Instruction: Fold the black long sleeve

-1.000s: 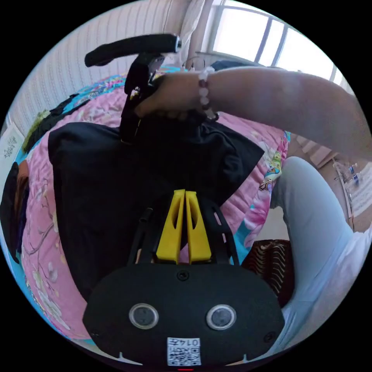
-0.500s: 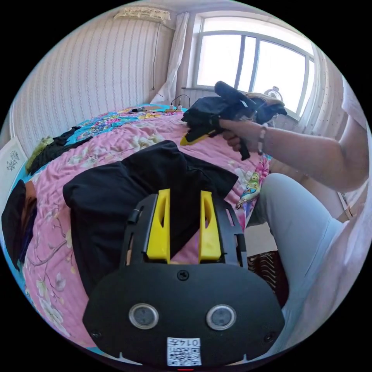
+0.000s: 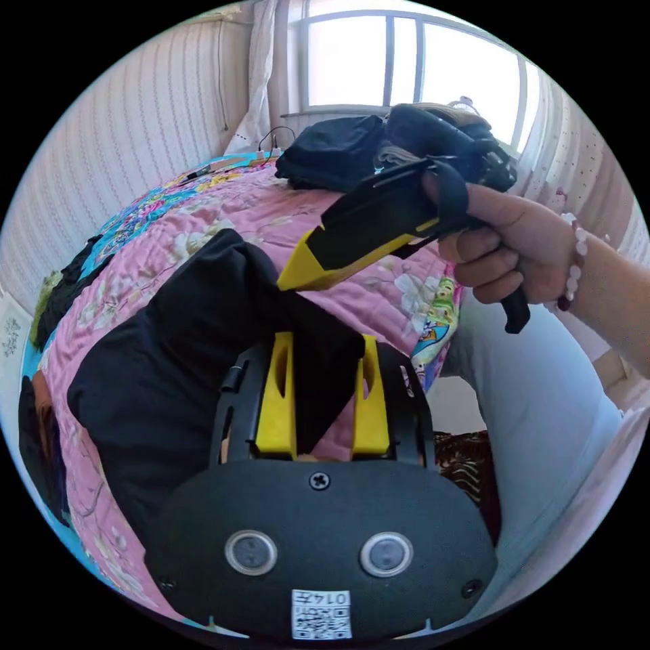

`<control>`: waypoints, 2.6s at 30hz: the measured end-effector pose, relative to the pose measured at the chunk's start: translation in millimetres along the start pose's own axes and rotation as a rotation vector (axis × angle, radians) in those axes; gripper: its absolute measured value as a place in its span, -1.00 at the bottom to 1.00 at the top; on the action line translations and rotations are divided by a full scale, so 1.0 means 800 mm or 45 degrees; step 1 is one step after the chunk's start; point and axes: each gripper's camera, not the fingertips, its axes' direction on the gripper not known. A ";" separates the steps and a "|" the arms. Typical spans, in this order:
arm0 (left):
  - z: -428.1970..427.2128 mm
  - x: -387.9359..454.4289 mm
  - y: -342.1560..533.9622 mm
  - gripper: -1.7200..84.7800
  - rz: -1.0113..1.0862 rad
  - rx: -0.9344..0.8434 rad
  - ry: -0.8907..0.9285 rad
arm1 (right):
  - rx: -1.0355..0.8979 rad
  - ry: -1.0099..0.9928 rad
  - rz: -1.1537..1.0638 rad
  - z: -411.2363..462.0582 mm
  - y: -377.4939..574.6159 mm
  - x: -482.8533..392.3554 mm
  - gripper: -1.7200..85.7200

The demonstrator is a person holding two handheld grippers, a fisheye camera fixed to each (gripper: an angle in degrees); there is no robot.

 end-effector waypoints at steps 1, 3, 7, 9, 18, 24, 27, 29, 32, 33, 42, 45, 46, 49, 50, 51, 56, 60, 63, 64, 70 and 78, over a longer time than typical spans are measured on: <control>0.000 -0.002 0.000 -0.85 -0.012 -0.009 -0.032 | -0.006 0.014 -0.031 -0.002 -0.002 -0.002 -0.94; -0.001 -0.017 0.004 -0.92 -0.046 -0.009 0.006 | 0.113 0.060 -0.056 -0.025 -0.011 0.006 -0.89; -0.010 -0.036 0.014 -0.95 -0.143 0.052 0.102 | 0.290 0.206 0.195 -0.038 -0.029 0.067 -0.62; -0.021 -0.042 0.017 -0.96 -0.154 0.102 0.118 | 0.331 0.062 0.285 -0.019 -0.047 0.096 -0.60; -0.119 -0.113 0.079 -0.95 -0.426 0.373 0.030 | 0.099 0.056 -0.111 0.105 -0.151 -0.045 -0.80; -0.161 -0.197 0.180 -0.94 -0.829 0.131 -0.291 | -0.269 0.196 -0.350 0.265 -0.203 -0.127 -0.73; -0.171 -0.226 0.226 -0.96 -0.999 -0.009 -0.301 | -0.287 0.159 -0.457 0.278 -0.215 -0.155 -0.73; -0.181 -0.233 0.244 -0.97 -1.039 -0.022 -0.314 | -0.254 0.207 -0.538 0.270 -0.225 -0.174 -0.73; -0.198 -0.242 0.256 -0.92 -1.089 0.036 -0.306 | -0.222 0.414 -0.662 0.261 -0.246 -0.196 -0.70; -0.205 -0.245 0.257 -0.87 -1.106 0.105 -0.278 | -0.237 0.505 -0.676 0.264 -0.257 -0.199 -0.66; -0.169 -0.272 0.231 -0.65 -1.136 0.135 -0.024 | -0.867 0.661 -0.797 0.438 -0.306 -0.202 -0.57; -0.175 -0.269 0.233 -0.70 -1.161 0.164 -0.062 | -1.122 0.567 -0.676 0.498 -0.320 -0.188 -0.63; -0.176 -0.268 0.233 -0.73 -1.160 0.163 -0.074 | -1.140 0.561 -0.663 0.503 -0.323 -0.187 -0.64; -0.184 -0.265 0.228 -0.85 -1.106 0.175 0.005 | -1.157 0.507 -0.656 0.502 -0.333 -0.194 -0.75; -0.190 -0.262 0.226 -0.86 -1.088 0.183 0.008 | -1.120 0.467 -0.688 0.490 -0.334 -0.202 -0.80; -0.200 -0.258 0.223 -0.87 -1.048 0.195 -0.001 | -1.046 0.418 -0.729 0.472 -0.333 -0.213 -0.81; -0.269 -0.222 0.216 -0.87 -0.836 0.452 0.052 | -0.535 0.191 -0.702 0.353 -0.302 -0.238 -0.82; -0.321 -0.181 0.182 -0.88 -0.545 0.523 -0.025 | -0.218 0.200 -0.635 0.249 -0.242 -0.244 -0.82; -0.320 -0.166 0.141 -0.88 -0.428 0.513 0.053 | -0.061 0.287 -0.549 0.163 -0.206 -0.245 -0.82; -0.317 -0.163 0.131 -0.88 -0.409 0.521 0.076 | -0.040 0.312 -0.534 0.144 -0.201 -0.246 -0.82; -0.273 -0.136 -0.031 -0.87 -0.165 0.769 0.360 | -0.014 0.800 -0.402 -0.061 -0.199 -0.282 -0.83; -0.176 -0.131 -0.313 -0.87 -0.174 0.638 0.229 | 0.260 1.619 0.121 -0.282 -0.324 -0.222 -0.64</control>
